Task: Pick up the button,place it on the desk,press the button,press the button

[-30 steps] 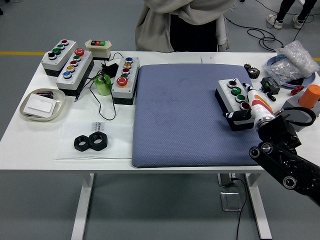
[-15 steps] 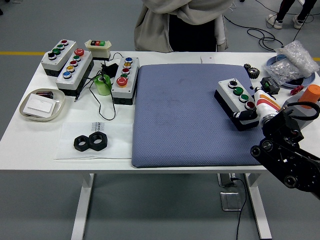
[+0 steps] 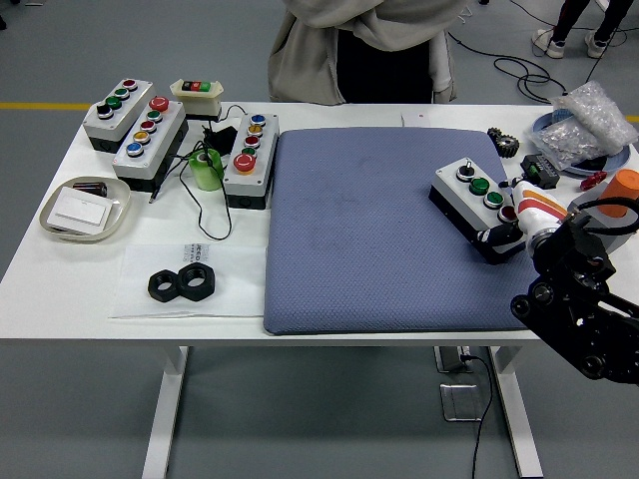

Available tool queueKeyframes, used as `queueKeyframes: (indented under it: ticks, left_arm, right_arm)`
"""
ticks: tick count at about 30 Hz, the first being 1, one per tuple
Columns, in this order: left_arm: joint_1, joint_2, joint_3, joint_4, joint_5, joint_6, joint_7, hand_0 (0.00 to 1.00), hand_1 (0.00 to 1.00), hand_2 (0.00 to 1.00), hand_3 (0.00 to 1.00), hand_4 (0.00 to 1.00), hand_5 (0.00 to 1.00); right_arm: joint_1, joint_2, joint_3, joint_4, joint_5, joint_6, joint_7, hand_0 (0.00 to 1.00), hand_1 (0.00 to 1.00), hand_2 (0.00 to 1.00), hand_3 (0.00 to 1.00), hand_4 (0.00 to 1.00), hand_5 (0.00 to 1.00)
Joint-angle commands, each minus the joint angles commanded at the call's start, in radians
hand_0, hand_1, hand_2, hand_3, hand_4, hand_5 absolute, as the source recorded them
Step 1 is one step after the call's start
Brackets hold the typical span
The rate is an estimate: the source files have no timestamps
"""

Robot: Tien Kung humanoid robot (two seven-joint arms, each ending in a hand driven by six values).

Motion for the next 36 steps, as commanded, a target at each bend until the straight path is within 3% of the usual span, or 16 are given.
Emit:
queueKeyframes:
  ticks: [3, 4, 8, 14, 19, 23, 27, 33, 34, 36]
  left_arm:
    - [0.001, 0.0, -0.001, 0.0, 0.0, 0.0, 0.0, 0.773, 0.804, 0.886, 0.807, 0.569, 0.998]
    - [0.001, 0.0, 0.0, 0.0, -0.001, 0.0, 0.0, 0.773, 0.804, 0.887, 0.806, 0.568, 0.998]
    - [-0.001, 0.001, 0.009, -0.001, -0.015, 0.003, -0.004, 0.773, 0.804, 0.887, 0.806, 0.568, 0.998]
    - [-0.004, 0.001, 0.014, -0.002, -0.026, 0.004, -0.008, 0.773, 0.804, 0.886, 0.807, 0.568, 0.998]
    - [-0.006, 0.0, 0.018, -0.001, -0.033, 0.005, -0.011, 0.773, 0.805, 0.886, 0.807, 0.567, 0.998]
    - [-0.007, 0.0, 0.02, -0.002, -0.037, 0.006, -0.011, 0.773, 0.803, 0.887, 0.808, 0.567, 0.998]
    - [-0.007, 0.0, 0.02, -0.002, -0.037, 0.006, -0.011, 0.773, 0.803, 0.887, 0.808, 0.567, 0.998]
    - [-0.007, 0.0, 0.02, -0.002, -0.037, 0.006, -0.01, 0.773, 0.803, 0.885, 0.808, 0.565, 0.998]
    - [-0.007, 0.0, 0.02, -0.002, -0.037, 0.005, -0.01, 0.773, 0.803, 0.886, 0.808, 0.568, 0.998]
    - [-0.008, 0.0, 0.02, -0.002, -0.038, 0.005, -0.01, 0.773, 0.803, 0.886, 0.808, 0.568, 0.998]
  right_arm:
    - [0.006, -0.027, -0.03, 0.022, 0.016, 0.002, 0.02, 0.42, 0.44, 0.549, 0.682, 0.817, 0.002]
    - [0.006, -0.032, -0.034, 0.026, 0.02, 0.003, 0.027, 0.395, 0.413, 0.522, 0.641, 0.788, 0.002]
    - [0.009, -0.069, -0.062, 0.066, 0.076, 0.008, 0.111, 0.395, 0.413, 0.522, 0.641, 0.788, 0.002]
    - [0.011, -0.091, -0.089, 0.119, 0.141, 0.029, 0.223, 0.41, 0.432, 0.535, 0.649, 0.76, 0.002]
    - [0.024, -0.117, -0.127, 0.186, 0.183, 0.114, 0.403, 0.419, 0.442, 0.538, 0.646, 0.759, 0.002]
    - [0.046, -0.117, -0.146, 0.181, 0.179, 0.207, 0.558, 0.449, 0.473, 0.56, 0.659, 0.741, 0.002]
    - [0.06, -0.114, -0.163, 0.162, 0.161, 0.245, 0.663, 0.449, 0.473, 0.56, 0.659, 0.741, 0.002]
    - [0.072, -0.104, -0.171, 0.107, 0.126, 0.266, 0.699, 0.463, 0.486, 0.572, 0.671, 0.745, 0.002]
    - [0.073, -0.102, -0.167, 0.099, 0.117, 0.275, 0.699, 0.525, 0.534, 0.635, 0.755, 0.747, 0.002]
    - [0.073, -0.102, -0.16, 0.088, 0.094, 0.299, 0.7, 0.525, 0.534, 0.635, 0.755, 0.747, 0.002]
